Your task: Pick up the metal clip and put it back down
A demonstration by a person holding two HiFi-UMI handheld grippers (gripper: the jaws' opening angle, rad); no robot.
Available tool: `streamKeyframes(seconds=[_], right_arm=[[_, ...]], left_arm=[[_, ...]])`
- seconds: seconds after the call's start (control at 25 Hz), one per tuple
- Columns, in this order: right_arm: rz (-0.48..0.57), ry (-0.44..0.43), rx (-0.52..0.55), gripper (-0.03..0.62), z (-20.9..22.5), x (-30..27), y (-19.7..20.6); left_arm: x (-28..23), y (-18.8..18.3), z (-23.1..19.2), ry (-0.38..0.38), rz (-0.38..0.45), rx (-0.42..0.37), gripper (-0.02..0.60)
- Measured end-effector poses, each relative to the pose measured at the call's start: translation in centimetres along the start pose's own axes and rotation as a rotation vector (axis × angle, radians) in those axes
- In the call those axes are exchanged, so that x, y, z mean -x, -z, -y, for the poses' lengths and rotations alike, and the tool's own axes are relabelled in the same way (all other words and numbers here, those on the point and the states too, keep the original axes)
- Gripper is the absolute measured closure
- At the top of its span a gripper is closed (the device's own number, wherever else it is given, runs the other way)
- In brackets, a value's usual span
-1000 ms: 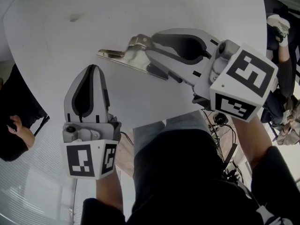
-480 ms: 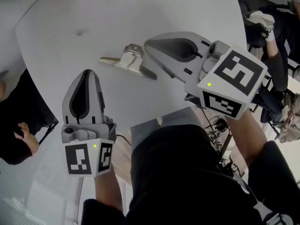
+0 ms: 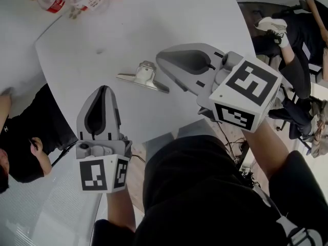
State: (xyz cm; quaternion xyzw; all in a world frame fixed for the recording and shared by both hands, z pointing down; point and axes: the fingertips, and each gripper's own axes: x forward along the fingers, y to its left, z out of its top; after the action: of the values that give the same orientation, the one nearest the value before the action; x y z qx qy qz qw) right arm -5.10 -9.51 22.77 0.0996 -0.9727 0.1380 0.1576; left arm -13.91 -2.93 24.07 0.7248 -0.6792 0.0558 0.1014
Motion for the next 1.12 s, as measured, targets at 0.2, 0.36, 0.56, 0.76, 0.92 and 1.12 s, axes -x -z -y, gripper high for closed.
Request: streamKeyframes(seconds=[0.2, 0.36, 0.56, 0.76, 0.92, 1.12], right_arm=[[0.046, 0.016, 0.067, 0.576, -1.3, 1.9, -3.1], [0.085, 0.044, 0.12, 0.576, -2.1, 3.6, -5.6], [0.146, 0.101, 0.19, 0.576, -3.0, 6.2, -9.6], [0.198, 0.139, 0.22, 0.576, -3.7, 8.2, -12.3], [0.241, 0.145, 0.204, 0.576, -4.4, 12.1, -14.4], [0.312, 0.176, 0.218, 0.576, -4.2, 14.3, -15.9]], left_arm=[[1.2, -2.6, 0.1, -0.007, 0.037, -0.034, 0.558], [2.2, -4.5, 0.5, -0.007, 0.071, -0.056, 0.558], [3.5, -7.9, 1.2, -0.01, 0.128, -0.051, 0.558], [4.8, -10.0, 1.8, -0.001, 0.172, -0.048, 0.558], [6.6, -12.2, 3.6, -0.016, 0.171, -0.059, 0.558], [7.3, -14.0, 2.8, -0.041, 0.218, -0.09, 0.558]])
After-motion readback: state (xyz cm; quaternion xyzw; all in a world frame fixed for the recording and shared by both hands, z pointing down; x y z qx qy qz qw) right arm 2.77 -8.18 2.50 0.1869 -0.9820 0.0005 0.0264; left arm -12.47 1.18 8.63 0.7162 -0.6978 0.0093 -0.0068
